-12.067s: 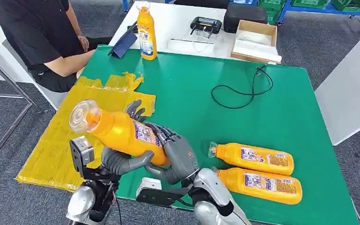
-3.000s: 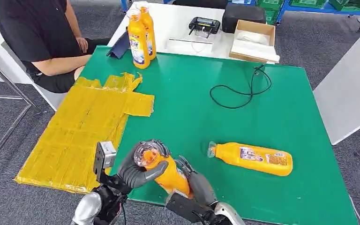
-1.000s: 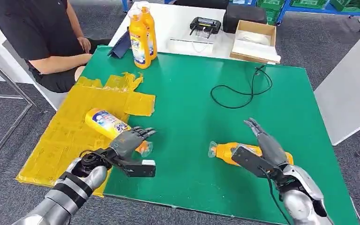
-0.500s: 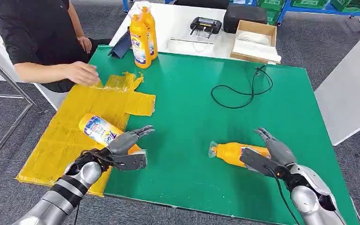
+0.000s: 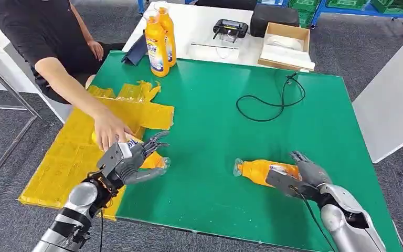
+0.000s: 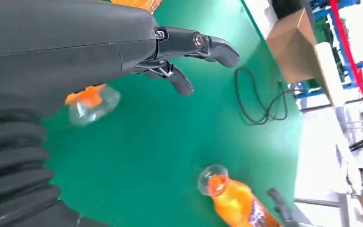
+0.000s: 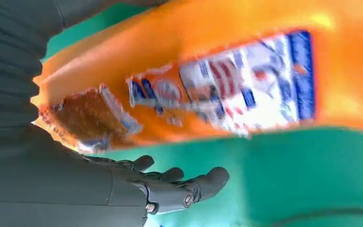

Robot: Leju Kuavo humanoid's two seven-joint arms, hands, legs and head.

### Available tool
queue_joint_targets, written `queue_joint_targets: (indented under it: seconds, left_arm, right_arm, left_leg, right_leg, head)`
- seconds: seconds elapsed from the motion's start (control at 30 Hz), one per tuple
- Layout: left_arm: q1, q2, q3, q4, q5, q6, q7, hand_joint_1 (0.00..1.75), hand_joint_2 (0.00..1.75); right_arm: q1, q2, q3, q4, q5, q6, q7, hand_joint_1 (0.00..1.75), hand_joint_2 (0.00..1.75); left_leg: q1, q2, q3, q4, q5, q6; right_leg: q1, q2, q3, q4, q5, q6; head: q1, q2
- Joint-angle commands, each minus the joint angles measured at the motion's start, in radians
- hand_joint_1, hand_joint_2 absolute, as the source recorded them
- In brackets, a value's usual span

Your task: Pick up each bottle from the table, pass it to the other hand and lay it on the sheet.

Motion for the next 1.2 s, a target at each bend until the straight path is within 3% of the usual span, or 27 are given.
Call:
queue_joint_targets:
  seconds: [0.03,0.1,0.17,0.2,0.37,0.53,0.63,0.77,0.83,0.9,1.03,1.07,1.1,1.2]
  left_arm:
    - [-0.079,-0.051,0.009,0.027,0.027,-0.003,0.05,0.0,0.0]
    - [-0.079,-0.051,0.009,0.027,0.027,-0.003,0.05,0.0,0.0]
    - [-0.093,-0.039,-0.002,0.064,0.043,-0.006,0.043,0.0,0.0]
    - [-0.116,-0.039,-0.011,0.088,0.048,-0.013,0.037,0.0,0.0]
    - [-0.134,-0.039,-0.014,0.132,0.052,-0.002,0.022,0.0,0.0]
    - [-0.127,-0.041,-0.015,0.111,0.048,0.003,0.022,0.0,0.0]
    - [-0.108,-0.048,-0.008,0.075,0.065,0.011,0.048,0.0,0.0]
    - [0.014,-0.043,0.039,-0.021,0.082,0.028,0.057,0.0,0.0]
    - [0.061,-0.043,0.056,-0.06,0.094,0.027,0.062,0.0,0.0]
    - [0.088,-0.055,0.07,-0.084,0.172,-0.011,0.093,0.0,0.0]
    - [0.131,-0.075,0.07,-0.141,0.216,-0.009,0.105,0.0,0.0]
    - [0.149,-0.087,0.065,-0.17,0.227,-0.002,0.115,0.0,1.75]
    - [0.158,-0.089,0.053,-0.189,0.215,0.016,0.132,0.0,1.75]
    - [0.163,-0.099,0.031,-0.216,0.212,0.03,0.132,0.0,1.75]
  right_arm:
    - [-0.118,0.012,0.11,0.199,0.065,0.08,0.022,0.0,1.75]
    - [-0.118,0.012,0.11,0.199,0.065,0.08,0.022,0.0,1.75]
    - [-0.108,-0.056,0.157,0.221,0.032,0.209,0.007,0.0,1.75]
    - [-0.101,-0.089,0.18,0.225,0.02,0.233,-0.028,1.73,1.75]
    - [-0.044,-0.149,0.186,0.204,-0.026,0.221,-0.048,1.75,1.75]
    - [-0.052,-0.125,0.176,0.183,-0.074,0.225,-0.025,1.75,1.75]
    - [-0.035,-0.058,0.12,0.152,-0.136,0.155,0.019,1.75,1.75]
    - [0.054,0.133,-0.056,0.006,-0.313,-0.039,0.004,1.75,1.75]
    - [0.09,0.155,-0.054,-0.077,-0.354,-0.044,0.021,1.75,1.75]
    - [0.118,0.178,-0.058,-0.16,-0.502,-0.037,-0.006,1.75,1.75]
    - [0.161,0.227,-0.028,-0.269,-0.532,-0.077,-0.034,1.75,1.75]
    - [0.179,0.239,0.015,-0.314,-0.486,-0.103,-0.029,1.75,1.75]
    - [0.191,0.253,0.043,-0.334,-0.479,-0.108,-0.024,1.75,1.75]
    - [0.202,0.264,0.12,-0.348,-0.457,-0.125,-0.016,1.75,1.75]
  left_leg:
    - [0.001,0.001,0.002,0.001,-0.001,-0.002]
    - [0.001,0.0,0.002,0.001,-0.001,-0.002]
    - [0.001,0.0,0.003,0.0,0.0,-0.001]
    - [0.001,0.0,0.003,0.0,0.0,-0.001]
    - [0.001,-0.005,0.005,0.0,0.0,-0.001]
    - [0.002,-0.006,0.007,0.0,-0.001,-0.002]
    - [0.002,-0.005,0.006,0.0,0.0,-0.002]
    - [0.002,-0.001,0.008,-0.001,-0.001,-0.002]
    - [0.002,0.003,0.009,-0.002,-0.002,-0.003]
    - [0.001,0.004,0.007,-0.001,-0.003,-0.003]
    - [0.002,0.006,0.009,0.001,-0.007,-0.007]
    - [0.002,0.005,0.009,0.001,-0.007,-0.007]
    - [0.002,0.003,0.004,0.001,-0.003,-0.005]
    - [0.003,0.003,0.006,0.002,-0.006,-0.005]
  right_leg:
    - [0.0,0.004,0.003,0.0,-0.001,-0.002]
    - [0.001,0.003,0.003,0.0,-0.001,-0.002]
    - [0.0,0.002,0.003,-0.001,-0.001,-0.002]
    - [0.0,0.001,0.003,-0.001,-0.001,-0.001]
    - [0.001,-0.003,0.006,-0.002,-0.001,-0.001]
    - [0.001,-0.003,0.008,-0.003,-0.002,-0.002]
    - [0.001,-0.003,0.007,-0.002,-0.001,-0.002]
    - [0.001,0.001,0.008,-0.003,-0.001,-0.003]
    - [0.001,0.006,0.009,-0.003,-0.001,-0.003]
    - [0.001,0.005,0.006,-0.001,-0.001,-0.003]
    - [0.002,0.008,0.005,0.001,-0.004,-0.005]
    - [0.002,0.007,0.006,0.001,-0.006,-0.005]
    - [0.001,0.003,0.002,0.001,-0.004,-0.003]
    - [0.002,0.006,0.005,0.001,-0.006,-0.004]
  head:
    - [0.0,0.0]
    - [0.0,0.0]
    - [0.0,0.0]
    - [0.0,0.0]
    - [0.001,0.0]
    - [0.0,0.0]
    - [0.0,0.0]
    - [0.0,0.0]
    - [0.0,0.0]
    - [0.0,0.0]
    - [-0.002,0.0]
    - [-0.001,0.0]
    - [0.0,0.0]
    - [0.0,0.0]
